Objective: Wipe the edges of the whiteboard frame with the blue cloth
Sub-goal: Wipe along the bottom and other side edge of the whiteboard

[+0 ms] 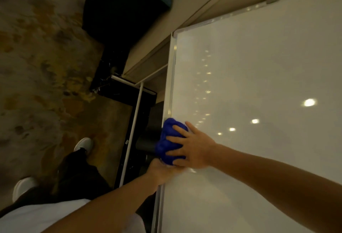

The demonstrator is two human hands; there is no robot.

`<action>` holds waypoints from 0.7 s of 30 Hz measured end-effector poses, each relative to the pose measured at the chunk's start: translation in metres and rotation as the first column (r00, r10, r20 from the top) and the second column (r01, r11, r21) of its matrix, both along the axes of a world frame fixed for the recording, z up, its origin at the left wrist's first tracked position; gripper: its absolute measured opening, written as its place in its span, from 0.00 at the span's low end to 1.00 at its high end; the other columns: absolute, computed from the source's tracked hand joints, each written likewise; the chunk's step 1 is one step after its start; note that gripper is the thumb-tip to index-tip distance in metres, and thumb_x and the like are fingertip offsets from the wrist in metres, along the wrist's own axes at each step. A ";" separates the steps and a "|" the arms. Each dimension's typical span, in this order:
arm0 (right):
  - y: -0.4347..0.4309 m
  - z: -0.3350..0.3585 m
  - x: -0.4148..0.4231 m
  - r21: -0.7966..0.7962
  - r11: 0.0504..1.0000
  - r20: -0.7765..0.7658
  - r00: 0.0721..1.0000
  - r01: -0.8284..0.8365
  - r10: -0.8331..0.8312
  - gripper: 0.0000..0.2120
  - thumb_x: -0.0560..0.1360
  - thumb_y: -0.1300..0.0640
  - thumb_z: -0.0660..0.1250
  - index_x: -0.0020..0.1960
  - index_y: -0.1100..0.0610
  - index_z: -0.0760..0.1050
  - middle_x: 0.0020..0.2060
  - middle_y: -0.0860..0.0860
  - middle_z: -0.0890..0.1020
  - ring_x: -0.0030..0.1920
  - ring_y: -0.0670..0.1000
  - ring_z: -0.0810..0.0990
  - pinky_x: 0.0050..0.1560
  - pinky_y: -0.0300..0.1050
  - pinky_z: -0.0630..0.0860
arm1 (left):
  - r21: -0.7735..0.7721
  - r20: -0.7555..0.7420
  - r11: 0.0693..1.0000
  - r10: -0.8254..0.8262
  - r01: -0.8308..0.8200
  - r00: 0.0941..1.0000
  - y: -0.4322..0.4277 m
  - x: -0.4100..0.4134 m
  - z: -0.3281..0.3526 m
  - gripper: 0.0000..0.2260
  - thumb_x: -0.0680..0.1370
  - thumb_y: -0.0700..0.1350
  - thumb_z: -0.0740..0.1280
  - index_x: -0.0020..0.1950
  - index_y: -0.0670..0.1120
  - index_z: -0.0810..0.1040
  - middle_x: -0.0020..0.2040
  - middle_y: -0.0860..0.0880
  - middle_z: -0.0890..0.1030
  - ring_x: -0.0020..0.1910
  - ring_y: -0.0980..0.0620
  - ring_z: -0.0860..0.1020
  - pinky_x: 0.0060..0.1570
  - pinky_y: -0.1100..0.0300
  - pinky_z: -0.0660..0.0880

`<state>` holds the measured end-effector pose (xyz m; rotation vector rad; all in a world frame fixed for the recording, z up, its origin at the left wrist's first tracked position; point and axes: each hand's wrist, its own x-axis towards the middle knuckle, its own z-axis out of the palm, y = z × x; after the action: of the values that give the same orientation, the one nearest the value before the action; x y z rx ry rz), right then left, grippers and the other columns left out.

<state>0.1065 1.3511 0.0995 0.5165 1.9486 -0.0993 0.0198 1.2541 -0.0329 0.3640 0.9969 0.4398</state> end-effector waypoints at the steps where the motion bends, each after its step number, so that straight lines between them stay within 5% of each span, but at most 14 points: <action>1: 0.022 0.002 0.002 0.023 1.000 -0.001 1.000 0.002 -0.002 0.23 0.81 0.36 0.46 0.73 0.35 0.64 0.79 0.46 0.57 0.79 0.60 0.44 0.73 0.68 0.39 | 0.012 0.029 1.000 0.020 -0.021 0.999 0.019 0.000 -0.003 0.22 0.62 0.46 0.82 0.52 0.43 0.80 0.53 0.44 0.84 0.42 0.55 0.81 0.37 0.67 0.79; 4: 0.102 0.002 -0.002 0.191 0.981 0.026 0.999 0.028 -0.033 0.24 0.81 0.35 0.42 0.75 0.33 0.59 0.80 0.46 0.54 0.79 0.60 0.43 0.73 0.69 0.38 | 0.011 0.065 0.999 -0.048 0.048 0.997 0.066 -0.015 -0.012 0.29 0.57 0.44 0.84 0.55 0.42 0.80 0.52 0.44 0.85 0.49 0.47 0.84 0.47 0.53 0.82; 7: 0.171 -0.004 -0.009 0.285 0.958 0.077 0.996 0.013 -0.036 0.26 0.80 0.34 0.40 0.76 0.33 0.56 0.80 0.48 0.53 0.79 0.63 0.42 0.73 0.70 0.39 | -0.016 0.245 0.978 -0.196 0.206 0.950 0.091 -0.032 -0.028 0.29 0.55 0.46 0.85 0.53 0.43 0.82 0.51 0.44 0.86 0.47 0.47 0.85 0.45 0.55 0.80; 10: 0.210 -0.020 -0.020 0.305 0.952 0.058 0.998 0.005 -0.024 0.26 0.79 0.33 0.42 0.76 0.35 0.55 0.80 0.49 0.53 0.79 0.64 0.42 0.73 0.71 0.37 | -0.170 0.410 0.958 -0.144 0.231 0.901 0.108 -0.044 -0.040 0.29 0.57 0.56 0.84 0.53 0.43 0.84 0.52 0.42 0.84 0.47 0.44 0.83 0.50 0.51 0.78; 15: 0.212 -0.028 -0.011 0.264 0.964 0.019 0.999 0.027 -0.033 0.31 0.77 0.29 0.41 0.76 0.36 0.56 0.81 0.51 0.51 0.78 0.66 0.38 0.71 0.72 0.35 | -0.186 0.477 0.875 -0.317 0.447 0.820 0.149 -0.056 -0.047 0.53 0.58 0.82 0.59 0.66 0.42 0.77 0.63 0.40 0.80 0.64 0.40 0.76 0.65 0.47 0.71; 19: 0.227 -0.025 -0.014 0.118 0.992 0.046 0.998 0.048 -0.053 0.29 0.77 0.29 0.45 0.75 0.36 0.61 0.80 0.50 0.53 0.78 0.65 0.37 0.72 0.72 0.35 | -0.139 0.470 0.757 -0.517 0.638 0.716 0.193 -0.056 -0.046 0.57 0.60 0.81 0.35 0.70 0.46 0.73 0.69 0.41 0.75 0.69 0.40 0.72 0.71 0.46 0.62; 21: 0.241 -0.027 -0.022 0.043 0.996 0.047 0.996 0.079 -0.081 0.27 0.78 0.31 0.46 0.74 0.36 0.63 0.80 0.49 0.54 0.78 0.64 0.37 0.72 0.71 0.34 | -0.185 0.488 0.731 -0.512 0.657 0.707 0.218 -0.056 -0.047 0.56 0.61 0.81 0.34 0.70 0.46 0.73 0.69 0.40 0.75 0.67 0.38 0.72 0.71 0.45 0.63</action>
<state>0.0850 1.5919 0.0722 0.6193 1.8854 -0.0967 -0.0365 1.4721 -0.0794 0.2388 0.4769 -0.2618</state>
